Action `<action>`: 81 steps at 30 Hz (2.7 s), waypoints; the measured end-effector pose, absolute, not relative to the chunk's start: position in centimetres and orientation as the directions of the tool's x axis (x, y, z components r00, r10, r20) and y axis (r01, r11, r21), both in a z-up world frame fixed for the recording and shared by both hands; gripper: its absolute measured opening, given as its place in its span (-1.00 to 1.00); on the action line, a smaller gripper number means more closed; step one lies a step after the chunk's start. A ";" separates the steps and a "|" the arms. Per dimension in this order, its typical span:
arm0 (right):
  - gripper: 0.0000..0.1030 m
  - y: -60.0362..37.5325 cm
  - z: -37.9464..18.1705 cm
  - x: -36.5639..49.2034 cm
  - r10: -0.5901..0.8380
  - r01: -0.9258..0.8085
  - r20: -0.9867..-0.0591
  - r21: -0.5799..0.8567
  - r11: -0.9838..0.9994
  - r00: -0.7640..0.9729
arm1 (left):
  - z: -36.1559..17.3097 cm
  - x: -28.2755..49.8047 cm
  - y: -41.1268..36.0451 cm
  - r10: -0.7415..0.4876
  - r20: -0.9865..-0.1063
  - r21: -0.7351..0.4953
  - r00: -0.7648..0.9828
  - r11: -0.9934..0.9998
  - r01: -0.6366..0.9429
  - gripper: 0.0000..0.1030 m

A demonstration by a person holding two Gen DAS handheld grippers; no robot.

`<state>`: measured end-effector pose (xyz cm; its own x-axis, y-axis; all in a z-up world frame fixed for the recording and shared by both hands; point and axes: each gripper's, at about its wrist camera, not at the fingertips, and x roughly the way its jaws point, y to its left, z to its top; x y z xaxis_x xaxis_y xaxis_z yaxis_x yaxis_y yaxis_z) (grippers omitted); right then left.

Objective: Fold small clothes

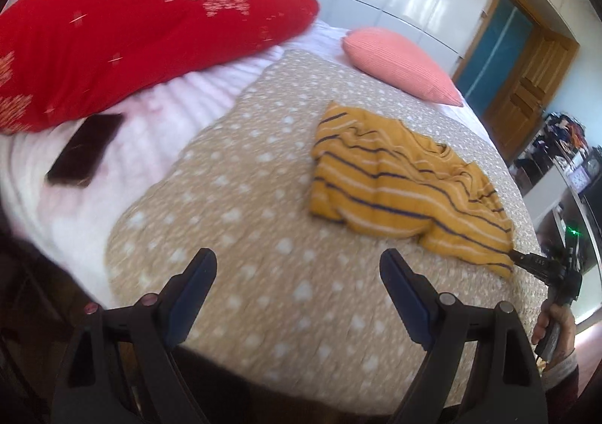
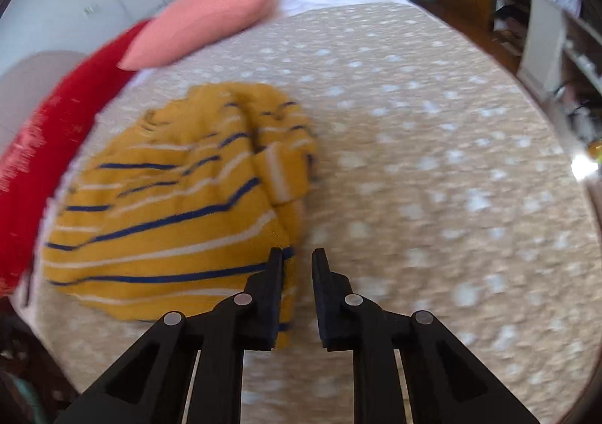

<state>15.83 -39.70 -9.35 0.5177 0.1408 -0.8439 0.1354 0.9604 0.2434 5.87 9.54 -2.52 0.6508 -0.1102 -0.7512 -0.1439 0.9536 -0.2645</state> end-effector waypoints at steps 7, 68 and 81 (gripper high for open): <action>-0.23 -34.8 -1.8 12.7 0.168 0.024 -0.740 0.241 0.970 0.651 | -2.6 3.6 11.7 -0.054 -0.743 -0.246 0.667 0.949 -0.198 0.70; -0.41 -46.3 -11.9 16.3 0.324 0.312 -0.692 0.626 0.714 0.645 | -1.5 3.5 3.6 -0.207 -0.754 -0.270 0.623 0.963 -0.007 0.70; -0.40 -40.7 -5.5 16.3 0.485 0.008 -0.546 0.670 0.743 0.682 | -0.5 5.9 -1.7 -0.238 -0.747 -0.226 0.621 0.969 0.100 0.70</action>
<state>16.33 -40.70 -5.48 0.6825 0.4855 -0.5464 0.0080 0.7426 0.6697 5.87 -1.67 -0.53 0.6209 -0.2382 -0.7468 0.1001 0.9690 -0.2259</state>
